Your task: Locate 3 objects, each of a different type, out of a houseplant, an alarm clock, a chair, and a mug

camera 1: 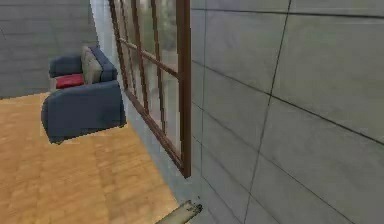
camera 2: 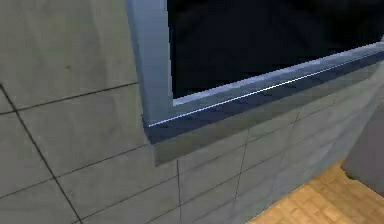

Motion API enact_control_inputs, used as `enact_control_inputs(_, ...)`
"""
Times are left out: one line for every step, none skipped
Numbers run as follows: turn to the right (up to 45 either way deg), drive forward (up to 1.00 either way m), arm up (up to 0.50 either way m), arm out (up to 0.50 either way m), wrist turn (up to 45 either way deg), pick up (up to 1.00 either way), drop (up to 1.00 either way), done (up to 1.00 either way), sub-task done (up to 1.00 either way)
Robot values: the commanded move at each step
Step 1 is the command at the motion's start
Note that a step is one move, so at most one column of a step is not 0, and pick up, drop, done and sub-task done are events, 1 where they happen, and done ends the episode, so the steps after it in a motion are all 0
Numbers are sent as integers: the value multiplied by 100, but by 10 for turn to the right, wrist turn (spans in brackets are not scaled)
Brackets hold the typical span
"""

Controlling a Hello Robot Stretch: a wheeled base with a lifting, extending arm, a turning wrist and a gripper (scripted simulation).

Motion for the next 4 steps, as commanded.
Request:
enact_control_inputs(-450,0,0,0,0,0,0,0,0)
enact_control_inputs(-450,0,0,0,0,0,0,0,0)
enact_control_inputs(-90,0,0,0,0,0,0,0,0)
enact_control_inputs(0,100,0,0,0,0,0,0,0)
